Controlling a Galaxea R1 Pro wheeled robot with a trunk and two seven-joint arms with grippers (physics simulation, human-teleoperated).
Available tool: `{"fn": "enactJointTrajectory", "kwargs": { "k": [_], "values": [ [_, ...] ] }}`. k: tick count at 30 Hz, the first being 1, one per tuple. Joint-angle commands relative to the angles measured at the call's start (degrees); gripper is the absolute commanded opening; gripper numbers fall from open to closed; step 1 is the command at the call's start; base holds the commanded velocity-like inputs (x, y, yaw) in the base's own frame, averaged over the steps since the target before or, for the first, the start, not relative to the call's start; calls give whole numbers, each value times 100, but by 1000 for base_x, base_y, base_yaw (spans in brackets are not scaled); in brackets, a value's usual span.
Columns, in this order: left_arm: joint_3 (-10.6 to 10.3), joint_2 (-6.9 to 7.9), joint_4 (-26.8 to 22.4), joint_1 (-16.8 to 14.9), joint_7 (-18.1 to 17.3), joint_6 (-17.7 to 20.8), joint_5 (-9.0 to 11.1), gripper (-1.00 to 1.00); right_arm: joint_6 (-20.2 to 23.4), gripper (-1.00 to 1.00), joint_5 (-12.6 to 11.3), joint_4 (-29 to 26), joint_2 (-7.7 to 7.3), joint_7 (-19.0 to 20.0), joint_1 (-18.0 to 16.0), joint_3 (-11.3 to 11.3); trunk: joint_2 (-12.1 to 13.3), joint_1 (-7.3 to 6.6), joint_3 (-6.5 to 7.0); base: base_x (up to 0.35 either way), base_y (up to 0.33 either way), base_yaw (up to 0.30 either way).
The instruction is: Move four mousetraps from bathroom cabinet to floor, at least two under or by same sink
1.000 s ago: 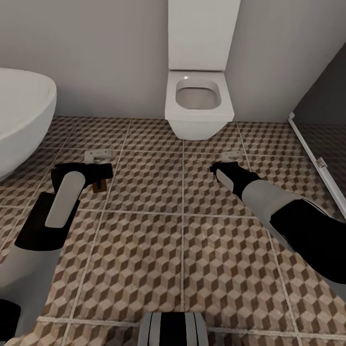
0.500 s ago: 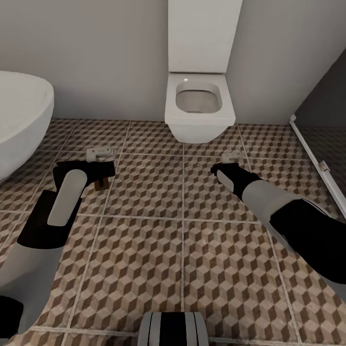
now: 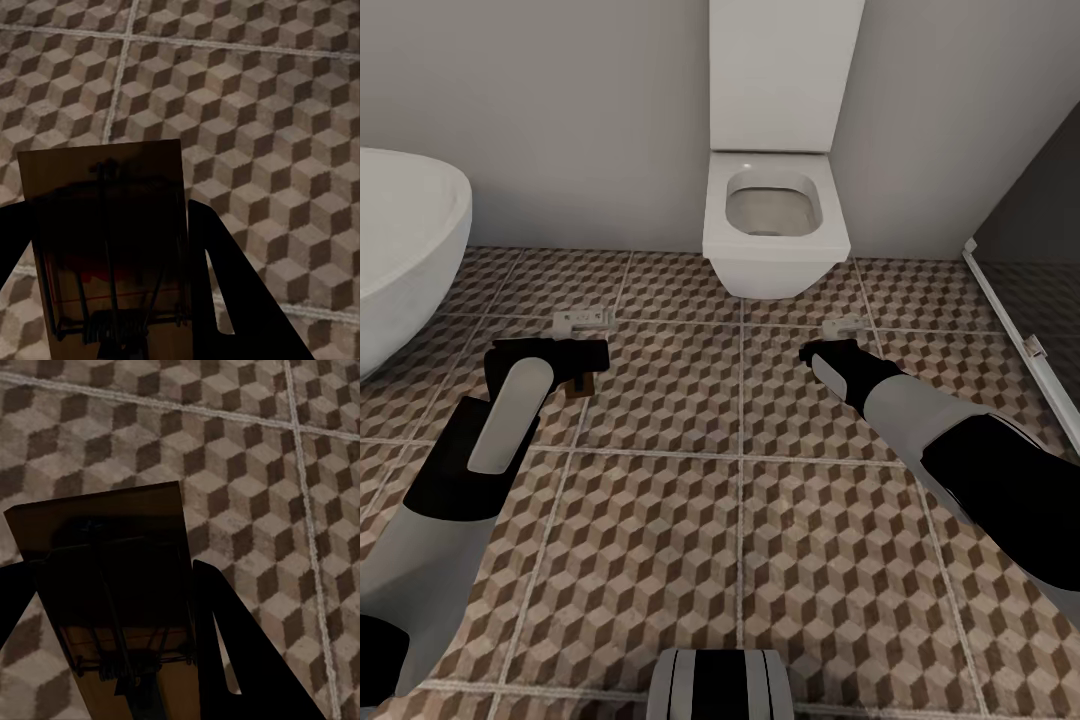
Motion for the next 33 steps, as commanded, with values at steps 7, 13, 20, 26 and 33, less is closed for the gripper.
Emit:
{"fn": "enactJointTrajectory", "kwargs": {
  "k": [7, 13, 20, 26, 33],
  "values": [
    [-32, 3, -4, -10, 55, 25, 32, -100, 42, -100, -54, -17, 16, -24, -3, 40, -8, 12, -115, 0, 0, 0],
    [-35, 0, -3, -26, 55, 25, 32, -100, 50, -100, -55, -18, 31, -24, -3, 38, -8, 12, -115, 0, 0, 0],
    [-35, -1, -7, -40, 42, 25, 32, -100, 72, -100, -58, -17, 68, -22, -4, 43, -18, 30, -270, 0, 0, 0],
    [-36, -1, -7, -48, 32, 25, 32, -100, 77, -100, -77, -18, 80, -21, -9, 39, -26, 45, -403, 0, 0, 0],
    [-36, -1, -9, -49, 30, 25, 32, -100, 84, -100, -86, -18, 78, -16, -15, 32, -30, 53, -469, 0, 0, 0]
  ]
}}
